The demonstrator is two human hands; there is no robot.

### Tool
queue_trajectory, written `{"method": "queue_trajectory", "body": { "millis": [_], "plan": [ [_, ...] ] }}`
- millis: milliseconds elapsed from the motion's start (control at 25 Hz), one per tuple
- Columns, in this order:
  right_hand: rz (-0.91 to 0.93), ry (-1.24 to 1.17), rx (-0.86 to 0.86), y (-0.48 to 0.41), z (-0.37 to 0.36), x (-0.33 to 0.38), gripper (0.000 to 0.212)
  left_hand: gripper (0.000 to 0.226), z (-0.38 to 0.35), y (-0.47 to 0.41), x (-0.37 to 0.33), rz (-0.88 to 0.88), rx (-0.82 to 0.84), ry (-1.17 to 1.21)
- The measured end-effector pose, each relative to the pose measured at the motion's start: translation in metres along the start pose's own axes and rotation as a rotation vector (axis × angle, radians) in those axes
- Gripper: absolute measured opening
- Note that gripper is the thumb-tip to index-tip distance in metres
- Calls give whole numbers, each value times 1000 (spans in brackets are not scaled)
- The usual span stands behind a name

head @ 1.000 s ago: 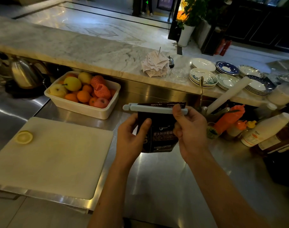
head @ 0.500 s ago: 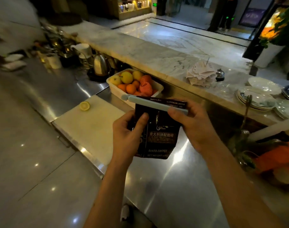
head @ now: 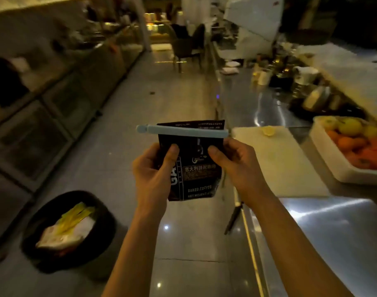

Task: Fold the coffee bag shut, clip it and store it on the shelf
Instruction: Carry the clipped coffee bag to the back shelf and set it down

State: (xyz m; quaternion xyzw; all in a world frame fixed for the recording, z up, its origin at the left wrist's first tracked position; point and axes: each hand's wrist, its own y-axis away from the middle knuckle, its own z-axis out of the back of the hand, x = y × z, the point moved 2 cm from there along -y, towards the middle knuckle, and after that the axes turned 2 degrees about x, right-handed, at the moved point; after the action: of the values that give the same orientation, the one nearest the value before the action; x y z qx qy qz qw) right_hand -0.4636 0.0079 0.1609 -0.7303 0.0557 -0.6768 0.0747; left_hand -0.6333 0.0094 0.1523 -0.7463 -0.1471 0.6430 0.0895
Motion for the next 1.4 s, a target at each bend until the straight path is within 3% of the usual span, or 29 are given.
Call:
{"method": "queue_trajectory", "body": {
  "millis": [160, 320, 520, 640, 800, 1040, 1400],
  "plan": [
    [-17, -14, 334, -7, -150, -13, 18, 14, 142, 33, -37, -67, -365, -125],
    [-51, -42, 730, 37, -338, -32, 34, 8, 305, 105, -92, -131, -719, -232],
    [-40, -136, 1008, 138, -549, -39, 27, 6, 472, 222, -159, -142, -1059, -472],
    [-53, -194, 1145, 193, -636, -40, 24, 5, 531, 282, -184, -118, -1243, -562],
    [-152, -260, 1331, 258, -740, -49, 21, 26, 604, 352, -197, -86, -1519, -596],
    [-268, -319, 1345, 279, -881, -87, 24, 48, 730, 376, -177, 137, -1567, -586],
    [-202, -214, 1459, 251, -1161, -112, 28, 44, 997, 322, -195, 123, -1702, -580]
  ]
}}
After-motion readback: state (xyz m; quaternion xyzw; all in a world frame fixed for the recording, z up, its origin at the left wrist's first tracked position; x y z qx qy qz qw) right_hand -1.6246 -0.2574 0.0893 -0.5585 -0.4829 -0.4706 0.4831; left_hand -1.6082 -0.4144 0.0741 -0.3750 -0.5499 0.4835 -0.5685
